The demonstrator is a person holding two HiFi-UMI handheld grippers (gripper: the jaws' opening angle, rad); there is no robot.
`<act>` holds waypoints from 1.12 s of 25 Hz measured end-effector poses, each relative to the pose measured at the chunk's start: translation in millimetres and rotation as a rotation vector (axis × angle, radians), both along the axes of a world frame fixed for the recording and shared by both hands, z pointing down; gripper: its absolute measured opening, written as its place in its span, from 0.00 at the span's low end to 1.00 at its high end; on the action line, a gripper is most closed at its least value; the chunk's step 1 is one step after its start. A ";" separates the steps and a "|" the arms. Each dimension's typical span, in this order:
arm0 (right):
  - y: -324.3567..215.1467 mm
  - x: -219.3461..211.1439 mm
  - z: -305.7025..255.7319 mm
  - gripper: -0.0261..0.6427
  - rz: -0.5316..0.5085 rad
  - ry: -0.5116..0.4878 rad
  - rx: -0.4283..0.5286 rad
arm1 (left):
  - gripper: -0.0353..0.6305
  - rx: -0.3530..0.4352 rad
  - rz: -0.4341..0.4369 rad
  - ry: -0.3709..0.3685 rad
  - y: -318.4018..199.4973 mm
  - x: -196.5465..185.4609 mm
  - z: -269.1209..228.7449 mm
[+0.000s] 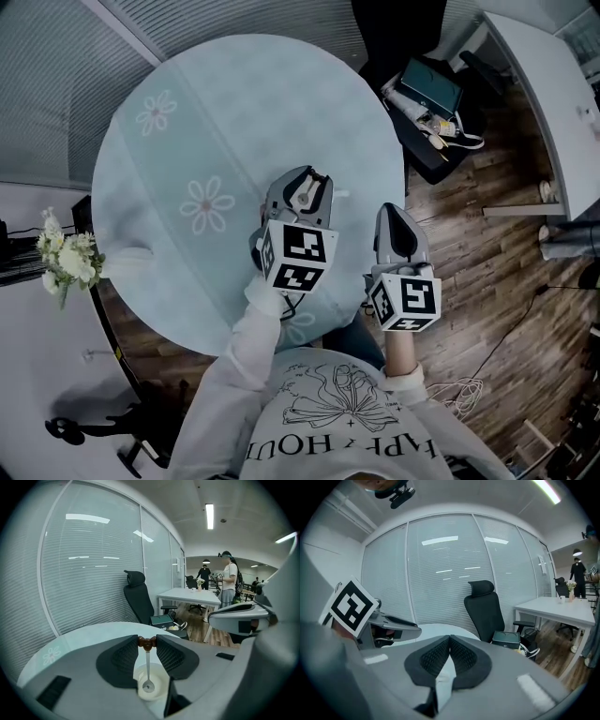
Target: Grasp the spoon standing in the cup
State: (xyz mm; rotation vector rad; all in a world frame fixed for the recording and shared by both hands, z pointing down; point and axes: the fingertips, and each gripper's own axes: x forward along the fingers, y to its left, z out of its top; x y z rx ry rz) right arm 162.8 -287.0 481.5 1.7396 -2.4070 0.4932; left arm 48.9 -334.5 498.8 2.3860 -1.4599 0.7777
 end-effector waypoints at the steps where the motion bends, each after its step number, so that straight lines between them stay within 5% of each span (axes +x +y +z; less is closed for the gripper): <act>1: 1.2 -1.5 -3.8 0.06 -0.001 0.000 0.008 | 0.24 0.010 -0.001 0.001 2.0 -1.5 -5.4; 28: 49.1 -82.5 -100.4 0.06 -0.094 0.002 0.189 | 0.24 0.196 -0.132 0.065 85.4 -89.0 -127.9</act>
